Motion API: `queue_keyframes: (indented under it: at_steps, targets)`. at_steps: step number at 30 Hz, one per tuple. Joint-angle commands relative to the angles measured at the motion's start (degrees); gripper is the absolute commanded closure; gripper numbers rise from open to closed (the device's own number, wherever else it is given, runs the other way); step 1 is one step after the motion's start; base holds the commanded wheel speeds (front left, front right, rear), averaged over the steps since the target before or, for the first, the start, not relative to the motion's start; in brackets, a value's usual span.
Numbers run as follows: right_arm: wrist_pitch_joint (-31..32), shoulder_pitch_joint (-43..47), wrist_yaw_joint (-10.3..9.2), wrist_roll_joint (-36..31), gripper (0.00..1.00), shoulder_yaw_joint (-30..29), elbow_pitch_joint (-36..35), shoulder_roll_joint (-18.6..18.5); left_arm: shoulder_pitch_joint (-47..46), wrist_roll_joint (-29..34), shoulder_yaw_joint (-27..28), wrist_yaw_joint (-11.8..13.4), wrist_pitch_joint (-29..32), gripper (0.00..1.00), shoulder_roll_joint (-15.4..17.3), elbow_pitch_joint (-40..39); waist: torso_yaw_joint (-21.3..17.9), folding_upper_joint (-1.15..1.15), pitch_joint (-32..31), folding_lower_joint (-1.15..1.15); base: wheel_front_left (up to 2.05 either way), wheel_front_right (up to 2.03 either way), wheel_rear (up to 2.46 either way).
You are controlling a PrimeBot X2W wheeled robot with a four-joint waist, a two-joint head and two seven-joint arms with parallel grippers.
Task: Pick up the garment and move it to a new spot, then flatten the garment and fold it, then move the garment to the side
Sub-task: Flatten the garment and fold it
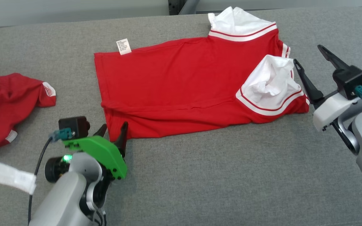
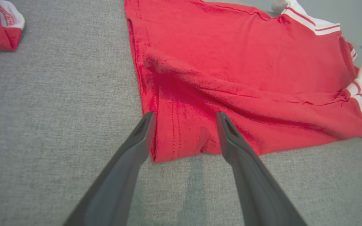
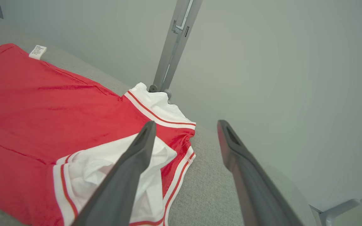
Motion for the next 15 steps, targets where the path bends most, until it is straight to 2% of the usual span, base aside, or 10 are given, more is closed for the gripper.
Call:
queue_keyframes:
  at_steps: [1,3,7,11,15]
  targets:
    - [-0.22,1.96,-0.08,-0.59,0.0,-1.19,-0.97,-0.05,1.82,-0.51,0.75,0.56,-1.31,0.0,-0.23,-0.81,-1.27,0.26,-1.15,0.0,0.0,0.0,0.0]
    - [-0.22,9.6,-0.08,-2.66,0.0,-8.26,-5.84,1.17,8.03,-1.0,1.87,2.15,-5.61,0.0,-0.57,-4.95,-1.92,0.26,-1.22,0.0,0.0,0.0,0.0]
    - [-0.22,15.97,-0.08,-3.24,0.0,-13.79,-8.24,3.6,11.74,-1.56,2.26,3.18,-7.42,0.0,-0.8,-7.43,-2.24,0.26,-0.05,0.0,0.0,0.0,0.0]
    - [0.07,19.99,-0.08,-3.98,0.0,-17.3,-7.75,6.44,11.41,-1.13,2.53,3.9,-7.74,0.0,-0.46,-8.05,-2.39,0.26,2.02,0.0,0.0,0.0,0.0]
    - [0.76,18.91,-0.08,-3.5,0.0,-18.2,-6.13,8.64,8.8,-1.26,3.41,4.1,-7.01,0.0,-0.02,-7.03,-2.51,0.26,3.52,0.0,0.0,0.0,0.0]
